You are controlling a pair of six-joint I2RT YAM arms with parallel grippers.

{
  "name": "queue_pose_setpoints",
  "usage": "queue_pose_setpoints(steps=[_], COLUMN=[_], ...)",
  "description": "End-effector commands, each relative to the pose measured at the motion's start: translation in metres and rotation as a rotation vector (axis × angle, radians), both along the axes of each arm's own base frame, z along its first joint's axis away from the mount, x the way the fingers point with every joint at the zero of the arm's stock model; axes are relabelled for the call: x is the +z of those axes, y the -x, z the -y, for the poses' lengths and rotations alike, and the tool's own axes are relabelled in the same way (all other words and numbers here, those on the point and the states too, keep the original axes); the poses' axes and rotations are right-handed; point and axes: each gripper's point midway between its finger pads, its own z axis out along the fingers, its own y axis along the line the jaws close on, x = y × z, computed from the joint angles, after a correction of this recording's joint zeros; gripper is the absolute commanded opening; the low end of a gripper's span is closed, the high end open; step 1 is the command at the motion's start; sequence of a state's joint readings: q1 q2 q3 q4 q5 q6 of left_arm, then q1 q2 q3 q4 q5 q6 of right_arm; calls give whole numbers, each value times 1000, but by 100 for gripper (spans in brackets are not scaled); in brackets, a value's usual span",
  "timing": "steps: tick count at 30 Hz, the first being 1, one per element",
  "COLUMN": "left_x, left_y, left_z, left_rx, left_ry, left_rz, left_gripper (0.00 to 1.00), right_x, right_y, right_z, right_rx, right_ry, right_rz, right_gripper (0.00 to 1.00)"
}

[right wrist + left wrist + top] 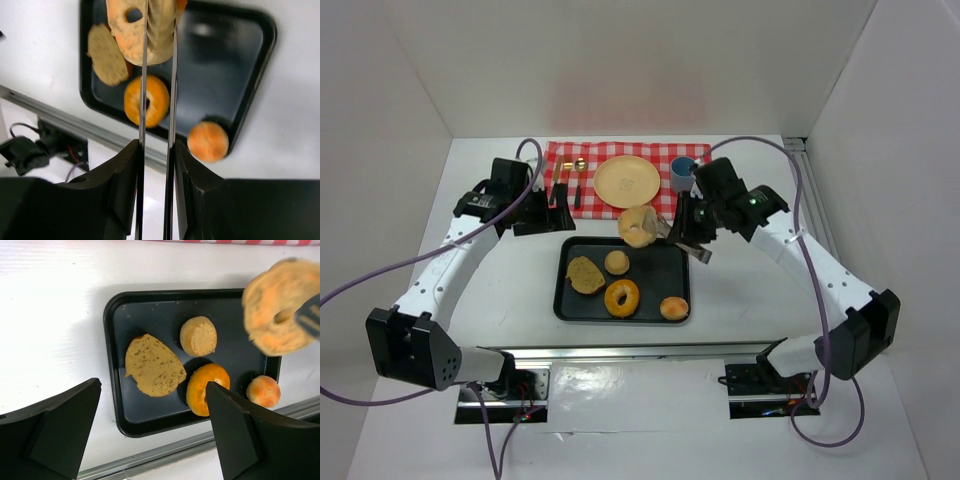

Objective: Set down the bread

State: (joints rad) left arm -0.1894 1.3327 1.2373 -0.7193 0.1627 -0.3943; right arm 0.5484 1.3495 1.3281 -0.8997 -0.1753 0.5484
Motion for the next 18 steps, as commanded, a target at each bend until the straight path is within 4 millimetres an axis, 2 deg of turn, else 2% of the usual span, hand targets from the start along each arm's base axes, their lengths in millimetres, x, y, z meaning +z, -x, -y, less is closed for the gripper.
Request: queue_pose_setpoints(steps=[1, 2, 3, 4, 6, 7, 9, 10, 13, 14, 16, 18], left_x=[11, 8, 7, 7, 7, 7, 8, 8, 12, 12, 12, 7], left_y=[-10, -11, -9, -9, -10, -11, -8, -8, -8, -8, -8, -4], left_z=[-17, -19, -19, -19, -23, -26, -26, -26, -29, -29, -30, -31], left_rx=[53, 71, 70, 70, 81, 90, 90, 90, 89, 89, 81, 81], left_ry=[-48, -43, -45, -45, -45, -45, -45, -45, -42, -42, -41, -44], left_rz=[27, 15, 6, 6, 6, 6, 6, 6, 17, 17, 19, 1], left_gripper=[100, 100, 100, 100, 100, 100, 100, 100, 100, 100, 100, 100], right_x=[31, 38, 25, 42, 43, 41, 35, 28, 4, 5, -6, -18], right_y=[-50, -74, -78, -98, -122, -142, -162, -179, -201, -208, -216, -222], right_z=[-15, -26, -28, -37, -47, -53, -62, -69, -74, -78, -76, -76], right_rx=[7, 7, 15, 12, 13, 10, 10, 10, -5, -7, -27, -36], right_ry=[-20, -29, -8, -32, -26, -25, -14, -5, 13, 1, -8, -16], right_rz=[154, 209, 185, 254, 302, 316, 334, 345, 331, 353, 355, 338], right_gripper=[30, 30, 30, 30, 30, 30, 30, 30, 30, 30, 33, 40])
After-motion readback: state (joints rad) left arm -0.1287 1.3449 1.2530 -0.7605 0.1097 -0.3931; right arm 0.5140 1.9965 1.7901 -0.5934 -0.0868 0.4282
